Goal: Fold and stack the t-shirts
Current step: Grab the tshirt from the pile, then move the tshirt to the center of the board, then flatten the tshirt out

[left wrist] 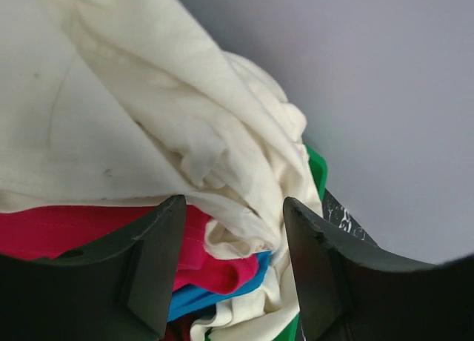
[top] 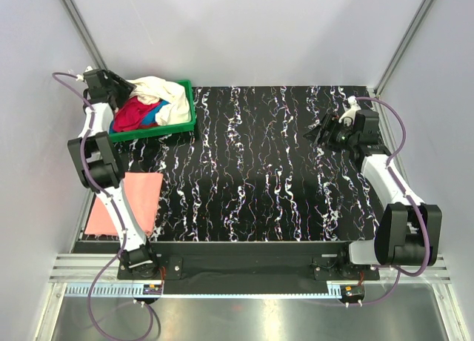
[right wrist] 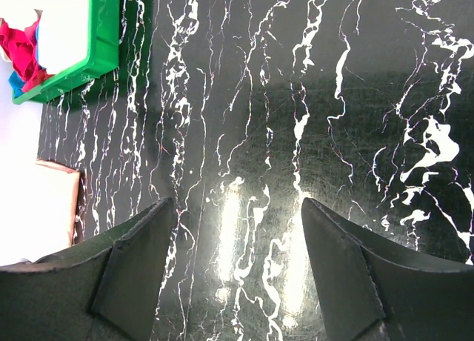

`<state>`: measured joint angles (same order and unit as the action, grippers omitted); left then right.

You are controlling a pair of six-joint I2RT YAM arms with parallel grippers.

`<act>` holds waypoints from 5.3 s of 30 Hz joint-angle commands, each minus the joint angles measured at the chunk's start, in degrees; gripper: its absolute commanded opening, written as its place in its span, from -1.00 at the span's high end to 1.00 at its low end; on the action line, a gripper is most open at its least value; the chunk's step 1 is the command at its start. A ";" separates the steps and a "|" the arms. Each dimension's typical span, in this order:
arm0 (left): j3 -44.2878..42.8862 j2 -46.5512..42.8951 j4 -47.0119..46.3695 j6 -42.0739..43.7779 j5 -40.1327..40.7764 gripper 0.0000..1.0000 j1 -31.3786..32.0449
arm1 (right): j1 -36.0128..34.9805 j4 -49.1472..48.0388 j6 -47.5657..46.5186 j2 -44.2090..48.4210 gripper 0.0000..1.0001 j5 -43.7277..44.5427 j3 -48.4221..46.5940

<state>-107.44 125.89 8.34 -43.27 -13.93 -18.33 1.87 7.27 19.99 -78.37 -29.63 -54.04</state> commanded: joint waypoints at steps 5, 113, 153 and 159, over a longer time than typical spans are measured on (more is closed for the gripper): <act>-9.45 3.92 2.56 1.43 2.42 -0.17 -0.39 | -0.20 -1.99 0.58 -0.47 -0.52 -1.05 -0.63; 59.80 -31.06 -2.27 8.99 -14.36 -0.28 28.00 | -45.90 41.34 -8.03 -30.88 -0.16 26.02 -36.14; 32.48 -75.70 12.85 10.24 -21.91 1.00 28.08 | -43.09 50.56 1.37 23.41 1.00 48.53 -29.18; 18.44 -76.23 9.07 5.22 -28.25 1.00 28.17 | -43.09 51.44 -0.30 34.15 1.00 39.41 -36.11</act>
<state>-81.19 50.57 24.67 -34.74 -40.69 11.03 -41.91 51.53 21.39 -46.92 9.65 -85.34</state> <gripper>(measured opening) 0.096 0.020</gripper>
